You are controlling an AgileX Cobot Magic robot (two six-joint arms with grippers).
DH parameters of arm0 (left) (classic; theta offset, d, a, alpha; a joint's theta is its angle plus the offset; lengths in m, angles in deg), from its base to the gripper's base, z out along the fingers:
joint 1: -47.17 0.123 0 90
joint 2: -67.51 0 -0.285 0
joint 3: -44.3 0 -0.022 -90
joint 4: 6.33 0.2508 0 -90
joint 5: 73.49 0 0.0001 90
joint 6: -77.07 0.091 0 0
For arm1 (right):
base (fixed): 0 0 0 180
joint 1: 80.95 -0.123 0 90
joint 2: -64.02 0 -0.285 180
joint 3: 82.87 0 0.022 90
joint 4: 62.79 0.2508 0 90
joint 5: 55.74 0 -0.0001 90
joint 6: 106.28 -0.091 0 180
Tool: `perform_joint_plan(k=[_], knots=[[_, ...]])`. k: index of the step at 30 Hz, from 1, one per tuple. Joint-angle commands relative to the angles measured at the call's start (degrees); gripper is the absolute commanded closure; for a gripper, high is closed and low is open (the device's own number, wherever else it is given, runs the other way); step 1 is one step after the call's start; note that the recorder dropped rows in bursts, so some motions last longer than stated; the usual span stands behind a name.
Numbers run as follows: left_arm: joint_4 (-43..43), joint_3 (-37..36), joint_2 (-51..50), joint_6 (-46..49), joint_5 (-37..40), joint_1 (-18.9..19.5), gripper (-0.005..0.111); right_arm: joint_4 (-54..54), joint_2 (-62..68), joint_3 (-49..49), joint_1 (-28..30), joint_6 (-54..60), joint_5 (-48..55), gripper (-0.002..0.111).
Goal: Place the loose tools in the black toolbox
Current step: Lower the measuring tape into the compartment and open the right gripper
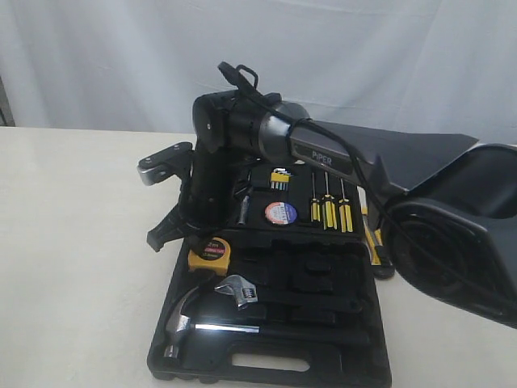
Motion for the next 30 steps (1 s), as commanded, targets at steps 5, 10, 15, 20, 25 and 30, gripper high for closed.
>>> perform_joint_plan(k=[5,10,15,20,25,30], knots=[[0.0,-0.15,0.07,-0.33,-0.31,-0.27,0.107,-0.98,-1.95,-0.23,-0.18,0.54,3.41,0.109],[0.0,-0.15,0.07,-0.33,-0.31,-0.27,0.107,-0.72,-0.12,-0.23,-0.18,0.54,4.02,0.109],[0.0,-0.15,0.07,-0.33,-0.31,-0.27,0.107,-0.72,0.7,-0.23,-0.18,0.32,4.83,0.109],[0.0,-0.15,0.07,-0.33,-0.31,-0.27,0.107,-0.72,-0.66,-0.23,-0.18,0.32,4.96,0.109],[0.0,-0.15,0.07,-0.33,-0.31,-0.27,0.107,-0.72,-5.03,-0.23,-0.18,0.43,5.86,0.109],[0.0,-0.15,0.07,-0.33,-0.31,-0.27,0.107,-1.09,-10.48,-0.23,-0.18,0.43,7.81,0.109]])
